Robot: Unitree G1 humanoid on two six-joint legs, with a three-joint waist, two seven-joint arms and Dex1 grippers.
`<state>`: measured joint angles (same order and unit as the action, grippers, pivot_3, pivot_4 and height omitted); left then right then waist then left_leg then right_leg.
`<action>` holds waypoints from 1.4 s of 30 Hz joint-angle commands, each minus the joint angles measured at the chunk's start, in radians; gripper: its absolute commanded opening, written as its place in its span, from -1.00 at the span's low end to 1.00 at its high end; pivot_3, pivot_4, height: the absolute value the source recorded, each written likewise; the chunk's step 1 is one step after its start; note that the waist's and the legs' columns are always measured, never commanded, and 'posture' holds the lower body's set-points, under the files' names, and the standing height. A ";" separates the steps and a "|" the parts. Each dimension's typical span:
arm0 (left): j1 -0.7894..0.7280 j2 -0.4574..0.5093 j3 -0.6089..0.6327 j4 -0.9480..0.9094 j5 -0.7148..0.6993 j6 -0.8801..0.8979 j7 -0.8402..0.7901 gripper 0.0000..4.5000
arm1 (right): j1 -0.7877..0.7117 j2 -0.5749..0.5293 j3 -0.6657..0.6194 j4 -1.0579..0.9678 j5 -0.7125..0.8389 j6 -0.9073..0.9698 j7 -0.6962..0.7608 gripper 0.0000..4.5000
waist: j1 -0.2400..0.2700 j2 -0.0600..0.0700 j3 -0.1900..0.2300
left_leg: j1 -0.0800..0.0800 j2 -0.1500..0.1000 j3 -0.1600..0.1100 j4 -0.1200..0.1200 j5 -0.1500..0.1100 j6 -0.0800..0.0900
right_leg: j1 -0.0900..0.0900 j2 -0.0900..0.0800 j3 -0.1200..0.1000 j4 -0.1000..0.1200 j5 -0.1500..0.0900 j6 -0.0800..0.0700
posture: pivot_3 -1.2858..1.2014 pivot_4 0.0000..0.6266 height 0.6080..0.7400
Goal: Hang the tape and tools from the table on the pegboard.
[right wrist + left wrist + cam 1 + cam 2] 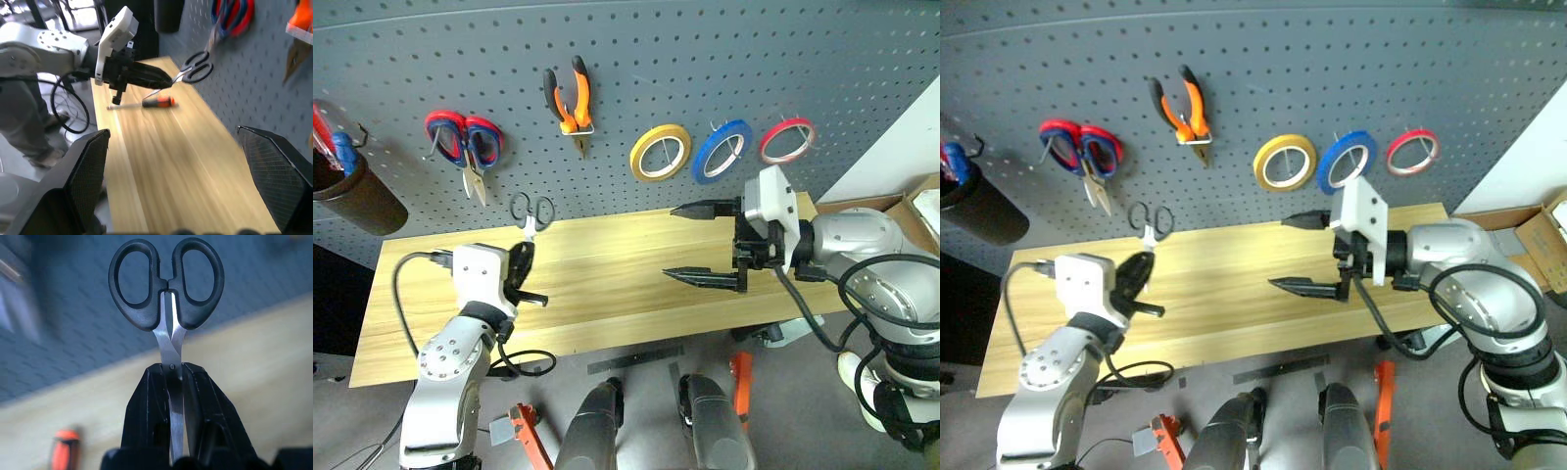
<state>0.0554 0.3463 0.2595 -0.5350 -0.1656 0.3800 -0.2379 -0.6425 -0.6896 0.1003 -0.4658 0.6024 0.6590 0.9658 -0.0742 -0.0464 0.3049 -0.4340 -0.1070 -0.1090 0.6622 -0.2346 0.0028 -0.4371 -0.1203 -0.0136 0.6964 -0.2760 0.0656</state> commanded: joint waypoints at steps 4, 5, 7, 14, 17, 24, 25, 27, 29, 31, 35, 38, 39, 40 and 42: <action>0.000 -0.018 0.063 -0.104 0.036 -0.056 0.078 -0.96 | -0.042 0.021 -0.012 0.090 -0.035 -0.122 0.061 1.00 | 0.019 0.000 -0.042 | 0.001 0.000 0.000 0.000 0.000 0.000 | 0.001 0.001 0.000 -0.001 0.000 0.000 | 0.00 -0.52 1.00; -0.006 -0.021 0.063 -0.105 0.039 -0.058 0.086 -0.96 | -0.048 0.027 -0.009 0.106 -0.042 -0.134 0.065 1.00 | 0.025 0.000 -0.052 | 0.001 0.000 0.000 0.000 0.000 0.000 | 0.002 0.002 0.001 -0.001 0.000 0.001 | 0.00 -0.56 1.00; -0.017 -0.027 0.063 -0.113 0.043 -0.064 0.102 -0.96 | -0.059 0.042 0.000 0.136 -0.060 -0.159 0.074 1.00 | 0.036 0.000 -0.066 | 0.002 0.000 0.000 0.000 0.000 0.000 | 0.002 0.004 0.001 -0.001 0.001 0.001 | 0.02 -0.60 1.00; -0.075 -0.036 0.114 -0.119 0.000 -0.039 0.141 -0.96 | -0.089 0.079 0.022 0.190 -0.104 -0.216 0.101 1.00 | 0.054 0.002 -0.104 | 0.010 0.004 -0.003 0.000 0.000 0.000 | 0.017 0.012 0.000 -0.013 0.006 0.002 | 0.03 -0.67 1.00; -0.101 -0.026 0.122 -0.087 -0.016 -0.019 0.137 -0.96 | -0.100 0.085 0.025 0.207 -0.116 -0.227 0.110 1.00 | 0.055 0.002 -0.109 | 0.011 0.007 -0.002 0.000 0.000 0.000 | 0.018 0.016 0.002 -0.017 0.010 0.001 | 0.03 -0.66 1.00; -0.165 0.011 0.076 -0.009 -0.034 0.034 0.083 -0.96 | -0.107 0.093 0.032 0.210 -0.126 -0.229 0.109 1.00 | 0.061 0.002 -0.112 | 0.017 0.013 0.000 0.000 0.000 -0.001 | 0.022 0.021 0.003 -0.017 0.012 -0.002 | 0.02 -0.64 1.00; -0.174 0.010 0.078 0.004 -0.038 0.046 0.086 -0.96 | -0.107 0.093 0.034 0.209 -0.127 -0.228 0.108 1.00 | 0.061 0.002 -0.112 | 0.017 0.013 0.000 0.000 0.000 -0.001 | 0.022 0.022 0.003 -0.017 0.012 -0.002 | 0.02 -0.63 1.00; -0.183 0.013 0.082 0.018 -0.039 0.053 0.091 -0.96 | -0.107 0.094 0.035 0.206 -0.129 -0.226 0.108 1.00 | 0.061 0.002 -0.112 | 0.017 0.013 0.000 0.000 0.000 -0.001 | 0.022 0.022 0.004 -0.017 0.012 -0.002 | 0.01 -0.62 1.00; -0.187 0.010 0.090 0.023 -0.040 0.060 0.100 -0.96 | -0.105 0.095 0.035 0.205 -0.133 -0.226 0.109 1.00 | 0.061 0.002 -0.112 | 0.017 0.013 0.000 0.000 0.000 -0.001 | 0.022 0.022 0.004 -0.017 0.012 -0.002 | 0.01 -0.62 1.00; -0.183 0.013 0.103 0.031 -0.044 0.079 0.104 -0.96 | -0.104 0.095 0.034 0.204 -0.136 -0.225 0.109 1.00 | 0.061 0.002 -0.112 | 0.017 0.013 0.000 0.000 0.000 -0.002 | 0.022 0.022 0.004 -0.017 0.012 -0.002 | 0.01 -0.60 1.00; -0.172 0.038 0.096 0.040 -0.045 0.109 0.077 -0.96 | -0.100 0.094 0.036 0.200 -0.144 -0.226 0.114 1.00 | 0.061 0.002 -0.112 | 0.017 0.013 0.000 0.000 0.000 -0.002 | 0.022 0.022 0.004 -0.017 0.012 -0.002 | 0.01 -0.59 1.00; -0.180 0.056 0.092 0.056 -0.049 0.128 0.063 -0.96 | -0.098 0.096 0.037 0.195 -0.144 -0.224 0.117 1.00 | 0.061 0.002 -0.112 | 0.017 0.013 0.000 0.000 0.000 -0.002 | 0.022 0.022 0.004 -0.017 0.012 -0.002 | 0.02 -0.58 1.00; -0.183 0.063 0.092 0.065 -0.051 0.133 0.057 -0.96 | -0.099 0.098 0.037 0.195 -0.143 -0.222 0.117 1.00 | 0.061 0.002 -0.112 | 0.017 0.013 0.000 0.000 0.000 -0.002 | 0.022 0.022 0.004 -0.017 0.012 -0.002 | 0.02 -0.58 1.00; -0.186 0.067 0.092 0.071 -0.053 0.137 0.052 -0.96 | -0.100 0.099 0.037 0.194 -0.143 -0.221 0.117 1.00 | 0.061 0.002 -0.112 | 0.017 0.013 0.000 0.000 0.000 -0.002 | 0.022 0.022 0.004 -0.017 0.012 -0.002 | 0.02 -0.57 1.00; -0.195 0.081 0.089 0.087 -0.055 0.143 0.040 -0.96 | -0.102 0.102 0.037 0.192 -0.141 -0.219 0.119 1.00 | 0.061 0.002 -0.112 | 0.017 0.013 0.000 0.000 0.000 -0.002 | 0.022 0.022 0.004 -0.017 0.012 -0.002 | 0.02 -0.57 1.00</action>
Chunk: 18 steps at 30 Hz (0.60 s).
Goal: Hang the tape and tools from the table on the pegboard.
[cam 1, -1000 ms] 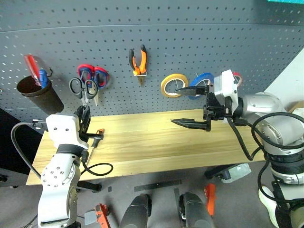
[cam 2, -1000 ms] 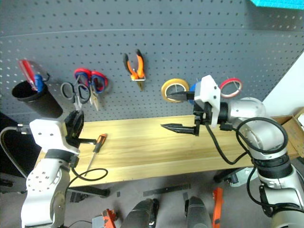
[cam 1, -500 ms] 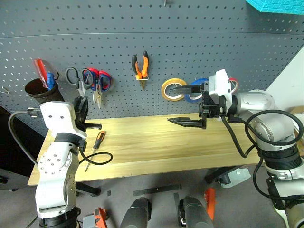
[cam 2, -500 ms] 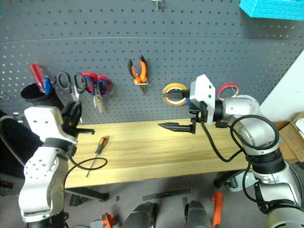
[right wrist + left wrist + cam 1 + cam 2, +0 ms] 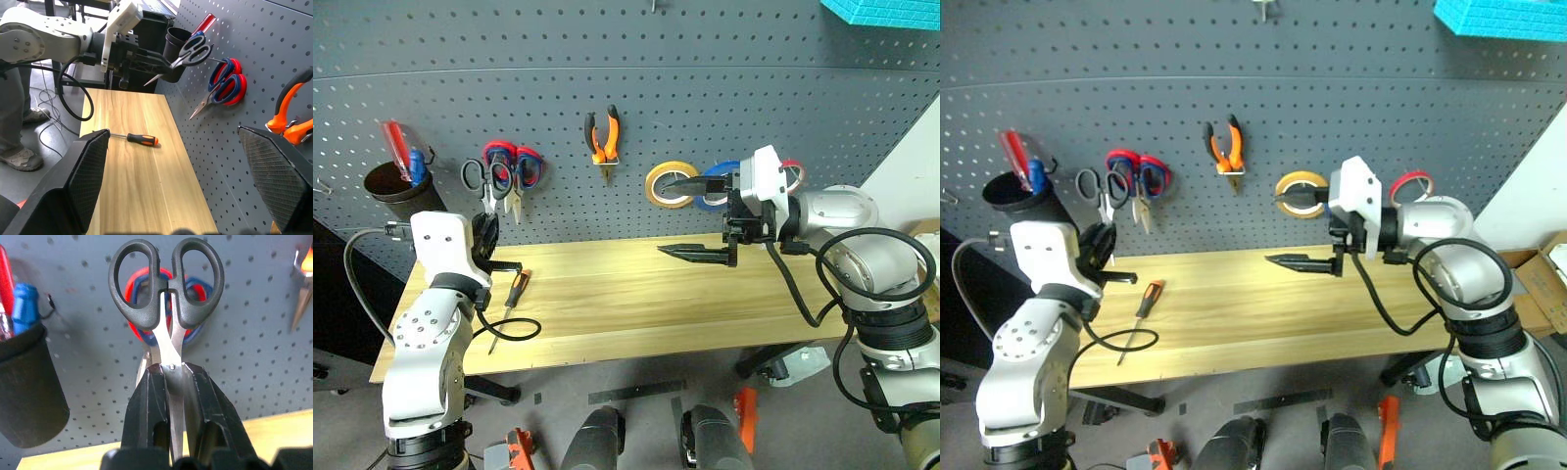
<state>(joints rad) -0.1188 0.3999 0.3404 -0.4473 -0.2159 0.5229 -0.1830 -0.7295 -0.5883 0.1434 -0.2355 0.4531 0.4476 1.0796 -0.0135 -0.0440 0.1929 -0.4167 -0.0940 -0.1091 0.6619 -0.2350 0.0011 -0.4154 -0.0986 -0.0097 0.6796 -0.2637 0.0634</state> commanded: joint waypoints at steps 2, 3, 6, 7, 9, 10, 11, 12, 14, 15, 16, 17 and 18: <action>-0.033 0.041 0.006 0.021 0.001 -0.006 -0.021 -0.96 | -0.016 0.002 -0.005 -0.039 0.010 -0.004 0.007 1.00 | 0.000 0.000 0.000 | 0.000 0.000 0.000 0.000 0.000 0.000 | 0.000 0.000 0.000 0.000 0.000 0.000 | 0.01 -0.56 1.00; -0.039 0.047 0.006 0.031 0.002 -0.009 -0.023 -0.96 | -0.016 0.002 -0.004 -0.039 0.010 -0.003 0.009 1.00 | 0.000 0.000 0.000 | 0.000 0.000 0.000 0.000 0.000 0.000 | 0.000 0.000 0.000 0.000 0.000 0.000 | 0.01 -0.56 1.00; -0.052 0.057 0.005 0.053 0.008 -0.016 -0.025 -0.96 | -0.015 0.003 -0.002 -0.040 0.009 -0.002 0.011 1.00 | 0.000 0.000 0.000 | 0.000 0.000 0.000 0.000 0.000 0.000 | 0.000 0.000 0.000 0.000 0.000 0.000 | 0.01 -0.55 1.00; -0.057 0.059 0.005 0.059 0.009 -0.019 -0.025 -0.96 | -0.015 0.005 -0.001 -0.041 0.009 -0.002 0.010 1.00 | 0.000 0.000 0.000 | 0.000 0.000 0.000 0.000 0.000 0.000 | 0.000 0.000 0.000 0.000 0.000 0.000 | 0.01 -0.55 1.00; -0.066 0.062 0.003 0.075 0.014 -0.028 -0.024 -0.96 | -0.019 0.013 0.001 -0.039 0.009 -0.003 0.007 1.00 | -0.001 0.000 0.000 | 0.000 0.000 0.000 0.000 0.000 0.000 | 0.000 0.000 0.000 0.000 0.000 0.000 | 0.01 -0.54 1.00; -0.071 0.063 0.001 0.083 0.018 -0.033 -0.023 -0.96 | -0.021 0.017 0.002 -0.038 0.008 -0.004 0.005 1.00 | -0.001 0.000 0.000 | 0.000 0.000 0.000 0.000 0.000 0.000 | 0.000 0.000 0.000 0.000 0.000 0.000 | 0.00 -0.54 1.00; -0.077 0.062 0.001 0.090 0.020 -0.036 -0.021 -0.96 | -0.024 0.020 0.004 -0.037 0.008 -0.003 0.003 1.00 | -0.001 0.000 0.000 | 0.000 0.000 0.000 0.000 0.000 0.000 | 0.000 0.000 0.000 0.000 0.000 0.000 | 0.00 -0.53 1.00; -0.082 0.060 0.001 0.096 0.021 -0.040 -0.019 -0.96 | -0.027 0.022 0.005 -0.036 0.007 -0.002 0.002 1.00 | -0.002 0.000 0.000 | 0.000 0.000 0.000 0.000 0.000 0.000 | 0.000 0.000 0.000 0.000 0.000 0.000 | -0.01 -0.53 1.00; -0.088 0.058 -0.001 0.107 0.024 -0.044 -0.019 -0.96 | -0.030 0.022 0.009 -0.038 0.005 -0.001 0.003 1.00 | -0.004 0.000 0.000 | 0.000 0.000 0.000 0.000 0.000 0.000 | 0.000 0.000 0.000 0.000 0.000 0.000 | -0.01 -0.51 1.00; -0.089 0.057 -0.004 0.111 0.025 -0.043 -0.021 -0.96 | -0.030 0.021 0.010 -0.040 0.005 0.000 0.004 1.00 | -0.005 0.000 0.000 | 0.000 0.000 0.000 0.000 0.000 0.000 | 0.000 -0.001 0.000 0.000 0.000 0.000 | -0.01 -0.51 1.00; -0.088 0.057 -0.005 0.113 0.025 -0.042 -0.023 -0.96 | -0.030 0.020 0.011 -0.042 0.006 0.002 0.004 1.00 | -0.006 0.000 0.000 | 0.000 0.000 0.000 0.000 0.000 0.000 | 0.000 -0.001 0.000 0.000 0.000 0.000 | -0.01 -0.51 1.00; -0.087 0.057 -0.007 0.116 0.025 -0.040 -0.026 -0.96 | -0.028 0.018 0.011 -0.046 0.007 0.003 0.006 1.00 | -0.007 0.000 0.000 | 0.000 0.000 0.000 0.000 0.000 0.000 | 0.000 -0.001 0.000 0.000 0.000 0.000 | -0.01 -0.50 1.00; -0.086 0.058 -0.010 0.120 0.023 -0.033 -0.029 -0.96 | -0.026 0.017 0.011 -0.050 0.009 0.006 0.006 1.00 | -0.010 0.000 0.000 | 0.000 0.000 0.000 0.000 0.000 0.000 | 0.000 -0.002 0.000 0.000 0.000 0.000 | -0.01 -0.50 1.00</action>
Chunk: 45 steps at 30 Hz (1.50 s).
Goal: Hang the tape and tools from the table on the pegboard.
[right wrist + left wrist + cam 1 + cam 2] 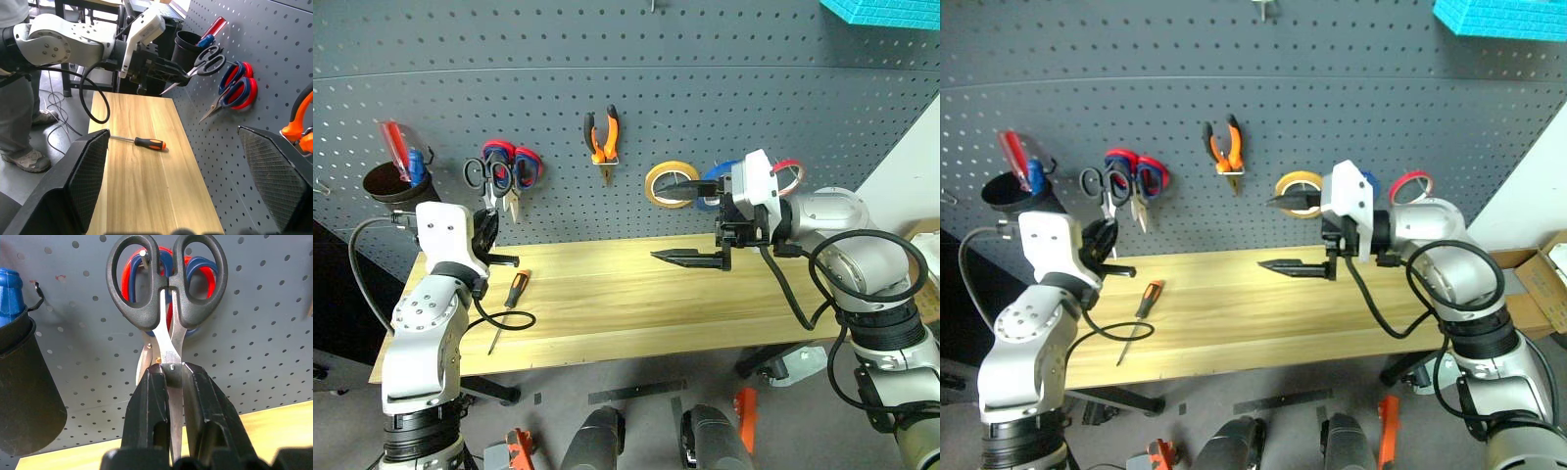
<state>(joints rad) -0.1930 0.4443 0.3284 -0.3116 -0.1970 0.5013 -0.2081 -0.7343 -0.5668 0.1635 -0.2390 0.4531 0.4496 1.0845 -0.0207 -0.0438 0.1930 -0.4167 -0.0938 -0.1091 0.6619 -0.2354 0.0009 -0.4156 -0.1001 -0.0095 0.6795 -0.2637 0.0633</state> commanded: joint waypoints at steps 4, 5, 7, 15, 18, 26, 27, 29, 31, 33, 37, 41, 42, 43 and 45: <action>-0.017 0.020 -0.008 0.006 -0.008 0.007 -0.021 -0.96 | -0.013 -0.005 -0.011 -0.059 0.013 0.013 -0.002 1.00 | -0.006 0.000 0.000 | 0.000 0.000 0.000 0.000 0.000 0.000 | 0.000 -0.001 0.000 0.000 0.000 0.000 | -0.01 -0.49 1.00; -0.020 0.021 -0.009 0.009 -0.008 0.010 -0.025 -0.96 | -0.012 -0.005 -0.011 -0.063 0.015 0.016 -0.003 1.00 | -0.006 0.000 0.000 | 0.000 0.000 0.000 0.000 0.000 0.000 | 0.000 -0.001 0.000 0.000 0.000 0.000 | -0.01 -0.49 1.00; -0.025 0.023 -0.011 0.013 -0.006 0.013 -0.029 -0.96 | -0.010 -0.004 -0.012 -0.068 0.016 0.019 -0.004 1.00 | -0.006 0.000 0.000 | 0.000 0.000 0.000 0.000 0.000 0.001 | 0.000 -0.001 0.000 0.000 0.000 0.000 | -0.01 -0.49 1.00; -0.023 0.020 -0.007 0.012 -0.007 0.018 -0.028 -0.96 | -0.014 0.003 -0.009 -0.067 0.018 0.023 -0.002 1.00 | -0.006 0.000 0.000 | 0.000 0.000 0.000 0.000 -0.001 0.000 | 0.000 -0.002 0.000 0.000 0.000 0.000 | 0.00 -0.48 1.00; -0.022 0.011 -0.001 0.009 -0.010 0.015 -0.019 -0.96 | -0.017 0.007 -0.009 -0.068 0.021 0.025 -0.002 1.00 | -0.006 0.000 0.000 | 0.000 0.000 0.000 0.000 -0.001 0.001 | 0.000 -0.002 0.000 0.000 0.000 0.000 | 0.00 -0.47 1.00; -0.023 -0.015 0.017 0.020 -0.015 -0.013 0.013 -0.63 | -0.050 0.056 -0.039 -0.067 0.039 0.021 -0.050 1.00 | -0.006 0.000 0.000 | 0.000 0.000 -0.001 0.000 -0.001 0.001 | 0.000 -0.002 0.000 0.000 0.000 0.000 | 0.00 -0.48 1.00; -0.025 -0.014 0.015 0.022 -0.016 -0.016 0.013 -0.52 | -0.050 0.056 -0.038 -0.066 0.038 0.020 -0.050 1.00 | -0.006 0.000 0.000 | 0.000 0.000 -0.001 0.000 -0.001 0.001 | 0.000 -0.002 0.000 0.000 0.000 0.000 | 0.00 -0.48 1.00; -0.028 -0.013 0.013 0.024 -0.018 -0.022 0.013 -0.21 | -0.048 0.055 -0.035 -0.066 0.036 0.018 -0.051 1.00 | -0.006 0.000 0.000 | 0.000 0.000 -0.001 0.000 -0.001 0.001 | 0.000 -0.002 0.000 0.000 0.000 0.000 | 0.00 -0.48 1.00; -0.031 -0.014 0.014 0.027 -0.019 -0.028 0.015 0.12 | -0.042 0.054 -0.031 -0.067 0.032 0.015 -0.051 1.00 | -0.006 0.000 0.000 | 0.000 0.000 -0.001 0.000 -0.001 0.001 | 0.000 -0.002 0.000 0.000 0.000 0.000 | 0.00 -0.48 1.00; -0.033 -0.016 0.016 0.027 -0.019 -0.039 0.019 0.42 | -0.036 0.053 -0.031 -0.070 0.031 0.013 -0.051 1.00 | -0.006 0.000 0.000 | 0.000 0.000 -0.001 0.000 -0.001 0.001 | 0.000 -0.002 0.000 0.000 0.000 0.000 | 0.01 -0.48 1.00; -0.023 -0.024 0.021 0.012 -0.022 -0.080 0.027 1.00 | -0.027 0.050 -0.031 -0.071 0.031 0.012 -0.048 1.00 | -0.005 0.000 0.000 | 0.000 0.000 -0.001 0.000 -0.001 0.001 | 0.000 -0.002 0.000 0.000 0.000 0.000 | 0.01 -0.48 1.00; 0.009 -0.040 0.034 -0.022 -0.020 -0.101 0.051 1.00 | -0.029 0.044 -0.032 -0.066 0.031 0.012 -0.040 1.00 | -0.005 0.000 0.000 | 0.000 0.000 -0.001 0.000 -0.001 0.001 | 0.000 -0.002 0.000 0.000 0.000 0.000 | 0.01 -0.47 1.00; 0.016 -0.042 0.037 -0.027 -0.018 -0.102 0.055 1.00 | -0.028 0.042 -0.033 -0.066 0.031 0.012 -0.039 1.00 | -0.006 0.000 0.000 | 0.000 0.000 -0.001 0.000 -0.001 0.001 | 0.000 -0.002 0.000 0.000 0.000 0.000 | 0.01 -0.47 1.00; 0.032 -0.043 0.038 -0.036 -0.014 -0.105 0.057 1.00 | -0.027 0.039 -0.033 -0.066 0.031 0.013 -0.038 1.00 | -0.006 0.000 0.000 | 0.000 0.000 -0.001 0.000 -0.001 0.000 | 0.000 -0.002 0.000 0.000 0.000 0.000 | 0.01 -0.47 1.00; 0.084 -0.047 0.047 -0.052 -0.005 -0.108 0.064 1.00 | -0.018 0.033 -0.031 -0.067 0.030 0.020 -0.039 1.00 | -0.007 0.000 0.000 | 0.000 0.000 -0.001 -0.001 -0.001 0.000 | -0.001 -0.002 0.000 0.000 0.000 0.000 | 0.01 -0.46 1.00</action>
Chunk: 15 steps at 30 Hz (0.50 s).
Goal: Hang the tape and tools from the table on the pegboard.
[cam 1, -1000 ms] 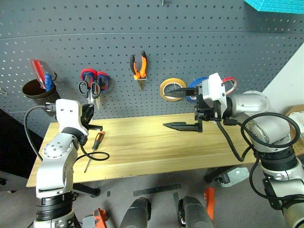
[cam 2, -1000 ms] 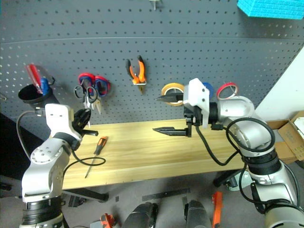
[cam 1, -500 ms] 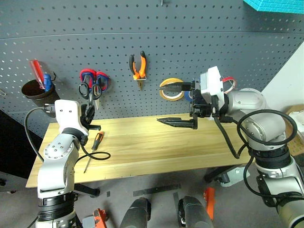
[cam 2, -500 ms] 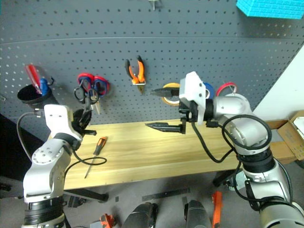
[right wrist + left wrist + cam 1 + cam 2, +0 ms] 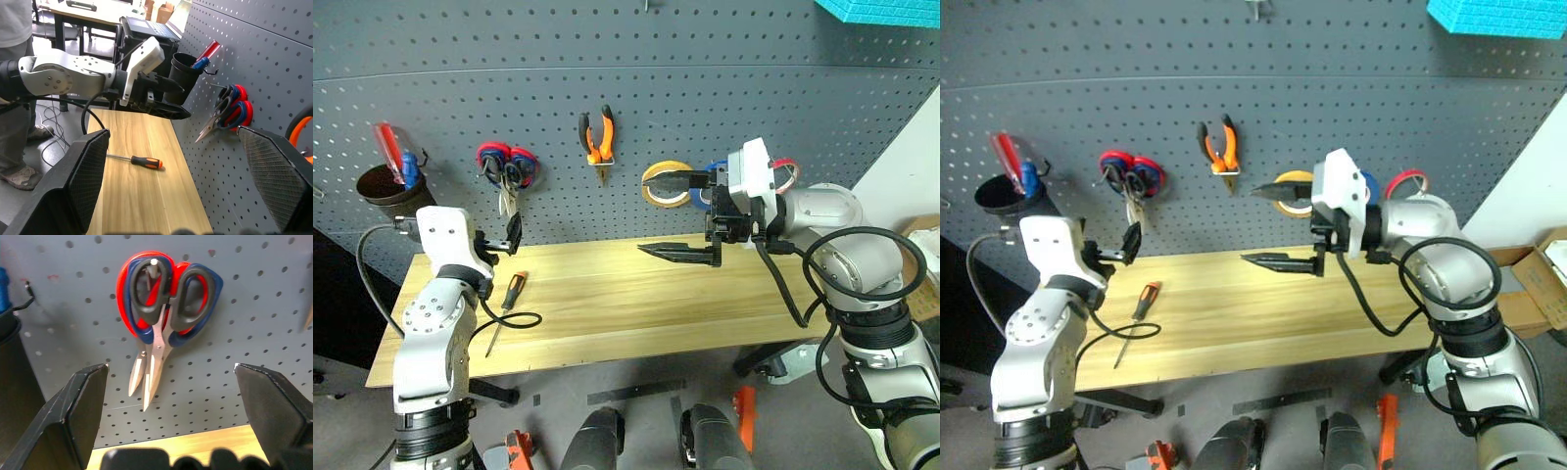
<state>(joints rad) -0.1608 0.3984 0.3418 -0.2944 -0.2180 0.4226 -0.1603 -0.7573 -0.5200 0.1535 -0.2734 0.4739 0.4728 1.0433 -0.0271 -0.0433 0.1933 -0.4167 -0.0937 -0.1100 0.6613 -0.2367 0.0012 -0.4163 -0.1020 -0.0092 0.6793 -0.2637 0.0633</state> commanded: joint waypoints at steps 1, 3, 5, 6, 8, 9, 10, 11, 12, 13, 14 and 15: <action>0.082 -0.003 0.038 -0.077 0.023 -0.027 0.020 1.00 | 0.013 -0.016 -0.018 -0.035 0.009 -0.001 -0.001 1.00 | -0.001 0.000 0.000 | 0.000 0.000 0.000 0.000 0.000 0.000 | 0.000 0.000 0.000 0.000 0.000 0.000 | 0.02 -0.45 1.00; 0.124 -0.002 0.038 -0.084 0.041 -0.021 0.034 1.00 | 0.027 -0.015 -0.014 -0.041 0.009 0.005 -0.011 1.00 | -0.001 0.000 0.000 | 0.000 0.000 0.000 0.000 -0.001 0.001 | 0.000 0.000 0.001 -0.001 0.000 0.000 | 0.02 -0.45 1.00; 0.145 0.003 0.032 -0.084 0.056 -0.017 0.041 1.00 | 0.039 -0.011 -0.009 -0.050 0.011 0.013 -0.020 1.00 | 0.003 0.001 0.001 | 0.000 0.000 0.000 0.000 -0.002 0.002 | 0.000 0.000 0.000 -0.001 0.000 0.000 | 0.02 -0.44 1.00; 0.153 0.008 0.026 -0.080 0.064 -0.006 0.042 1.00 | 0.045 -0.009 -0.005 -0.055 0.012 0.022 -0.026 1.00 | 0.004 0.002 0.001 | 0.000 0.000 0.000 0.000 -0.002 0.002 | 0.000 0.000 0.000 -0.001 0.000 0.000 | 0.02 -0.43 1.00; 0.162 0.019 0.015 -0.066 0.079 0.019 0.041 1.00 | 0.059 -0.005 0.013 -0.065 0.001 0.052 -0.054 1.00 | 0.007 0.003 0.002 | 0.000 0.000 -0.001 0.000 -0.002 0.002 | 0.000 0.000 0.000 -0.001 0.000 0.000 | 0.02 -0.42 1.00; 0.163 0.029 0.009 -0.056 0.090 0.039 0.038 1.00 | 0.065 -0.003 0.026 -0.069 -0.004 0.097 -0.083 1.00 | 0.008 0.003 0.002 | 0.000 0.000 -0.002 0.000 -0.002 0.002 | 0.000 0.000 -0.001 -0.001 0.000 0.000 | 0.02 -0.41 1.00; 0.162 0.036 0.006 -0.049 0.095 0.054 0.036 1.00 | 0.069 -0.002 0.037 -0.073 -0.010 0.125 -0.104 1.00 | 0.008 0.003 0.002 | 0.000 0.000 -0.002 -0.001 -0.002 0.002 | 0.000 0.000 -0.001 -0.001 0.000 0.000 | 0.02 -0.40 1.00; 0.158 0.043 0.008 -0.041 0.094 0.068 0.030 1.00 | 0.072 0.002 0.049 -0.077 -0.014 0.163 -0.130 1.00 | 0.009 0.003 0.002 | 0.000 0.000 -0.002 0.000 -0.002 0.002 | 0.001 0.000 -0.001 -0.001 0.000 0.000 | 0.02 -0.38 1.00; 0.153 0.051 0.010 -0.032 0.089 0.083 0.021 1.00 | 0.074 0.012 0.057 -0.079 -0.015 0.206 -0.163 1.00 | 0.009 0.004 0.002 | 0.000 0.000 -0.002 -0.001 -0.002 0.002 | 0.000 0.000 -0.001 -0.001 0.000 0.000 | 0.02 -0.37 1.00; 0.145 0.060 0.011 -0.020 0.080 0.108 0.007 1.00 | 0.074 0.030 0.062 -0.080 -0.013 0.251 -0.200 1.00 | 0.009 0.004 0.003 | 0.000 0.000 -0.002 -0.001 -0.002 0.002 | 0.000 0.000 0.000 -0.001 0.000 0.000 | 0.01 -0.35 1.00; 0.138 0.069 0.011 -0.008 0.071 0.134 -0.005 1.00 | 0.073 0.046 0.068 -0.082 -0.011 0.286 -0.227 1.00 | 0.009 0.005 0.004 | 0.000 0.000 -0.002 -0.001 -0.002 0.003 | 0.000 0.000 0.000 0.000 0.000 0.000 | 0.01 -0.32 1.00; 0.129 0.076 0.013 0.007 0.061 0.158 -0.017 1.00 | 0.074 0.061 0.073 -0.086 -0.010 0.313 -0.249 1.00 | 0.009 0.006 0.005 | 0.000 0.000 -0.002 -0.001 -0.002 0.003 | 0.000 0.000 0.000 0.000 0.000 0.000 | 0.01 -0.31 1.00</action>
<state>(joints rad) -0.0182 0.4543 0.3485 -0.2825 -0.1444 0.5554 -0.1612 -0.6781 -0.4672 0.2247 -0.3199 0.4544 0.7469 0.8321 -0.0180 -0.0371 0.1985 -0.4165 -0.0934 -0.1118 0.6604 -0.2391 0.0038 -0.4165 -0.1020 -0.0096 0.6790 -0.2639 0.0629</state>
